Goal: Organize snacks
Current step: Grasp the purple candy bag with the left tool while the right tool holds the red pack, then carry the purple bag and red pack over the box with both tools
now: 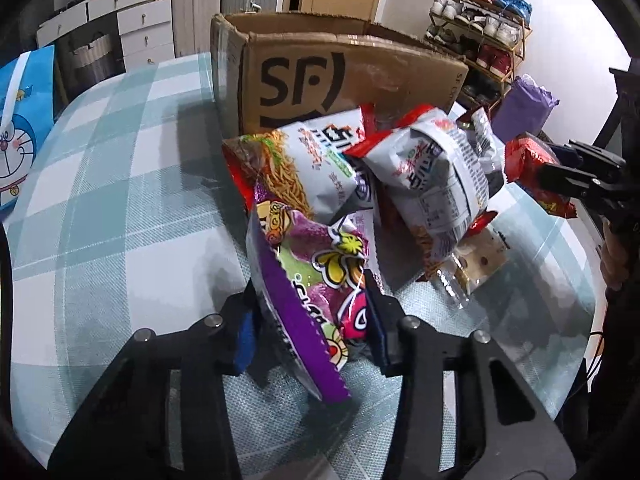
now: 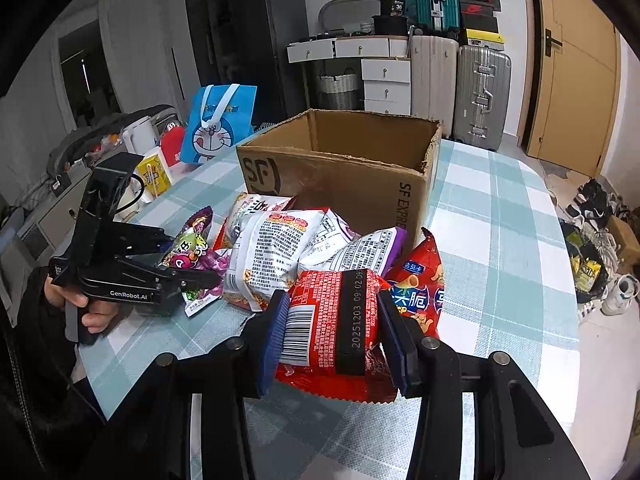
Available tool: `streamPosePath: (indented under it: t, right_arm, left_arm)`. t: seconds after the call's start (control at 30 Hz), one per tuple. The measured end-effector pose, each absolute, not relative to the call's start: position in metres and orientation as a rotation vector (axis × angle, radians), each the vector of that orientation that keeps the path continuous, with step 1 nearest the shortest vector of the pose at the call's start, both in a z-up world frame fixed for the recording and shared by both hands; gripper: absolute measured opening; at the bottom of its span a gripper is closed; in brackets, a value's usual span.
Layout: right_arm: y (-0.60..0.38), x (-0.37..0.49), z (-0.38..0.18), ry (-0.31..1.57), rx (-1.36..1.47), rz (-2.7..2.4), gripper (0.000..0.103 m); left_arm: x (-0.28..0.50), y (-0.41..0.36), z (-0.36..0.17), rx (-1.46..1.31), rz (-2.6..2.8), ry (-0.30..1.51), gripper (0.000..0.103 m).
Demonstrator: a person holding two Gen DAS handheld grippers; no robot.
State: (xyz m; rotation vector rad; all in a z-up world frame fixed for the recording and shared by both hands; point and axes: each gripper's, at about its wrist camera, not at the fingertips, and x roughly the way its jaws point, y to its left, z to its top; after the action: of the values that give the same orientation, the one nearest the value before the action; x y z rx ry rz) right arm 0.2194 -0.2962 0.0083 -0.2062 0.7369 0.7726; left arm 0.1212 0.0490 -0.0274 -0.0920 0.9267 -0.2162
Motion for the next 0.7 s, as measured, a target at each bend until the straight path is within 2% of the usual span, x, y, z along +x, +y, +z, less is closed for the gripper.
streamPosePath:
  t: [0.7]
  right_arm:
    - [-0.307, 0.225, 0.023, 0.66, -0.112, 0.714, 0.045]
  left_arm:
    - [0.097, 0.065, 0.04, -0.185, -0.13, 0.728, 0.041]
